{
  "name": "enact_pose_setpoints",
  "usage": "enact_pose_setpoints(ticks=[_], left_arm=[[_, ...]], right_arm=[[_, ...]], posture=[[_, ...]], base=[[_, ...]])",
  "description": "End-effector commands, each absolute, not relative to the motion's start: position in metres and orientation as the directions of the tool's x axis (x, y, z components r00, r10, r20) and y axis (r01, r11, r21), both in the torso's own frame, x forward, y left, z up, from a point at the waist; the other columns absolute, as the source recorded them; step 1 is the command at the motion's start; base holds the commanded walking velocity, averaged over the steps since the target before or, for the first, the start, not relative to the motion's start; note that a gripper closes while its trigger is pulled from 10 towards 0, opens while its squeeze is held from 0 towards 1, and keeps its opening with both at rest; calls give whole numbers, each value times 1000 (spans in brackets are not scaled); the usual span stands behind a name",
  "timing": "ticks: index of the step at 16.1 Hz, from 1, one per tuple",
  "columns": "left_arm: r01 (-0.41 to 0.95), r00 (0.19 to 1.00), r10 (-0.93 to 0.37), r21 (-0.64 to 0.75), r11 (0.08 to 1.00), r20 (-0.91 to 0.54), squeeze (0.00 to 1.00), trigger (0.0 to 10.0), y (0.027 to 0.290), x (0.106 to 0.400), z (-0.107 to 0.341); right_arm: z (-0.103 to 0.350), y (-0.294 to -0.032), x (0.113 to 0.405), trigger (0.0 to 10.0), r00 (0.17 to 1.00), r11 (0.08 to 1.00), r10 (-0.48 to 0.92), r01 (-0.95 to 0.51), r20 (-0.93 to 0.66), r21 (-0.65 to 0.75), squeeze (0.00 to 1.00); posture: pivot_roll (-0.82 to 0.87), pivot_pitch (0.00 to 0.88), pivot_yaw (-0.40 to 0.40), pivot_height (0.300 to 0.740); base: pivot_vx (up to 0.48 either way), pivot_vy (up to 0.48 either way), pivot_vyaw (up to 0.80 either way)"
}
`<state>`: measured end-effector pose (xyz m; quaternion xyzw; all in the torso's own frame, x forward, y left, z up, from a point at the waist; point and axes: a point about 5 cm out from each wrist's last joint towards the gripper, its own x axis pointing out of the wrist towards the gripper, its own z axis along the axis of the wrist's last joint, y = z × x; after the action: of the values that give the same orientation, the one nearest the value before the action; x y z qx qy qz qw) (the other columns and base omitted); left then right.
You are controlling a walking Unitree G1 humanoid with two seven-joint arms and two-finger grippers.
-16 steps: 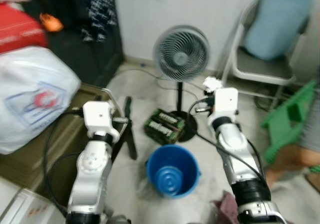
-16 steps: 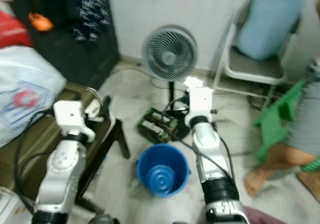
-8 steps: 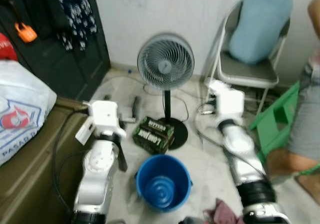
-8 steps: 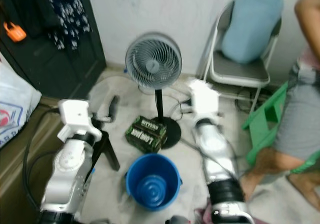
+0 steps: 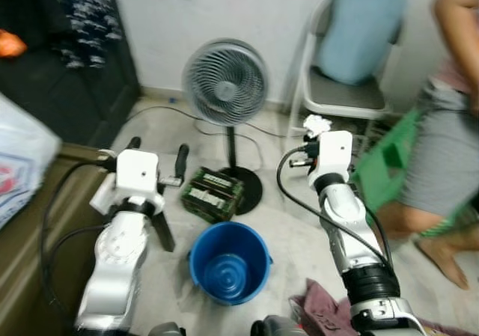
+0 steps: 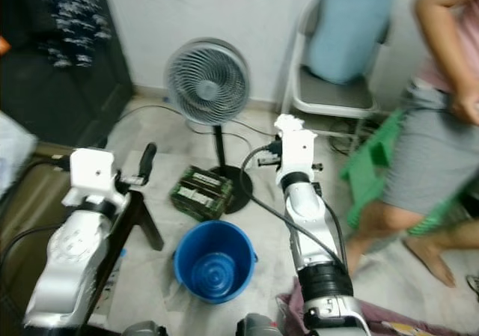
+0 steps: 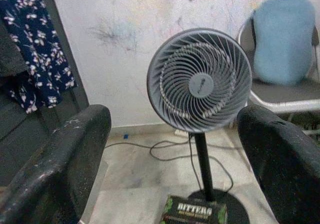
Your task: Clean up the room
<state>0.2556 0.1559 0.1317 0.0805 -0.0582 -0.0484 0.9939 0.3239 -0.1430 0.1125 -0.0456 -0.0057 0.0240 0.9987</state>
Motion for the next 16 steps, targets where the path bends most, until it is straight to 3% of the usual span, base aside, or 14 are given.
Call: enact_pose_setpoints(ticks=[1, 7, 11, 14, 16], left_arm=[[105, 987, -128, 209, 972, 101, 0, 10000, 157, 248, 134], [152, 987, -160, 282, 947, 7, 0, 10000, 171, 206, 126], [162, 986, -166, 311, 937, -15, 0, 10000, 180, 195, 134], [184, 983, -175, 358, 916, -57, 0, 10000, 194, 180, 144], [195, 981, -181, 375, 906, -74, 0, 10000, 200, 176, 148]], right_arm=[[111, -138, 327, 10000, 999, 996, 40, -42, -17, -82, 0], [82, -112, 333, 10000, 980, 998, 44, -51, -192, -30, 0], [70, -98, 332, 10000, 966, 998, 56, -59, -252, -3, 0], [43, -74, 328, 10000, 894, 992, 124, -100, -430, 78, 0], [39, -63, 325, 10000, 879, 989, 147, -124, -453, 81, 0]], posture=[[23, 133, -28, 740], [100, 190, 6, 740], [169, 236, 44, 740], [233, 271, 84, 740], [260, 282, 103, 740]], base=[[0, 0, 0], [0, 0, 0], [0, 0, 0], [0, 0, 0], [0, 0, 0]])
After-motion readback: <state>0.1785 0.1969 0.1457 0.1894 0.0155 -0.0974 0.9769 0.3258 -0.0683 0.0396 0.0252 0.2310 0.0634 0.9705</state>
